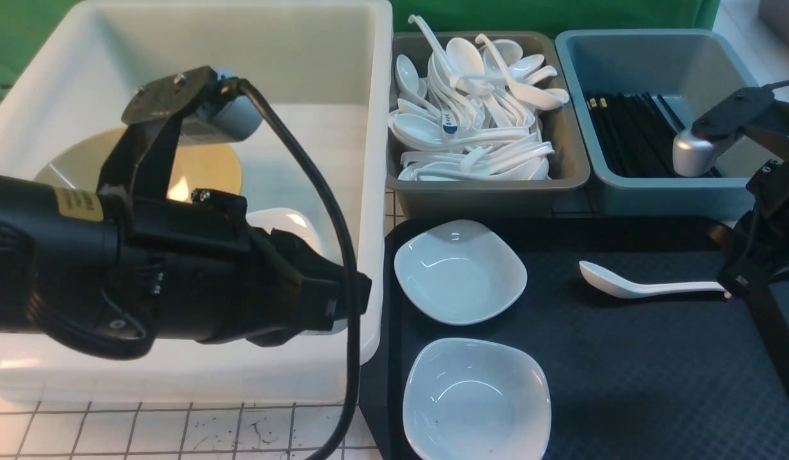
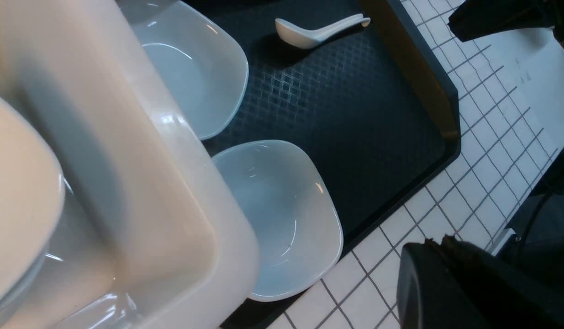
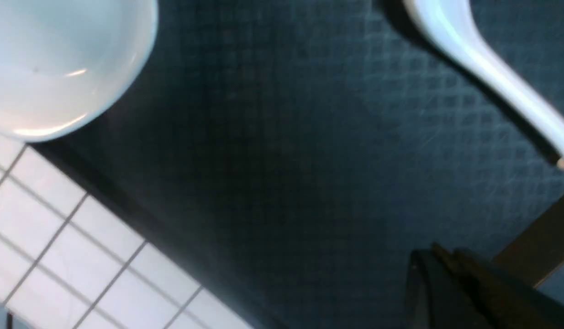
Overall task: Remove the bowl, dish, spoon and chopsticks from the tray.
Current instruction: Use the right arm to grab the soup spoon in the middle
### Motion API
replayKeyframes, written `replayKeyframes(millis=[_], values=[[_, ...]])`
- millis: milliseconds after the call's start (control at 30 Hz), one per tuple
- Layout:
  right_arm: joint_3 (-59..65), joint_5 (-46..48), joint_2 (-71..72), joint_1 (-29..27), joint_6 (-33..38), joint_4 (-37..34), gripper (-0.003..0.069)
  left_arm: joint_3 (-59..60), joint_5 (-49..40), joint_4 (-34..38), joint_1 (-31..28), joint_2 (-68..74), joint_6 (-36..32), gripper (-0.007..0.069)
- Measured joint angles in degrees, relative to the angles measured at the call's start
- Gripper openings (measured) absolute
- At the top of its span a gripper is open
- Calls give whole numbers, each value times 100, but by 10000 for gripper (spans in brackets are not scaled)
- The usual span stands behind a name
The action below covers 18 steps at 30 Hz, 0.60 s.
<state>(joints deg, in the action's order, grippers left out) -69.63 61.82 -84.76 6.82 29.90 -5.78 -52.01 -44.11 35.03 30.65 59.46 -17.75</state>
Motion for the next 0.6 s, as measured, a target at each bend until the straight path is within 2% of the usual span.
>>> replayKeyframes(millis=[133, 333, 467, 600], values=[[0, -156, -2, 0, 48, 0, 63, 0, 0, -14, 0, 0, 18, 0], [0, -499, -14, 0, 490, 0, 99, 0, 0, -14, 0, 0, 23, 0], [0, -570, -183, 0, 689, -6, 169, 0, 2, -19, 0, 0, 23, 0], [0, -504, -576, 0, 943, -17, 306, 0, 2, -19, 0, 0, -42, 0]])
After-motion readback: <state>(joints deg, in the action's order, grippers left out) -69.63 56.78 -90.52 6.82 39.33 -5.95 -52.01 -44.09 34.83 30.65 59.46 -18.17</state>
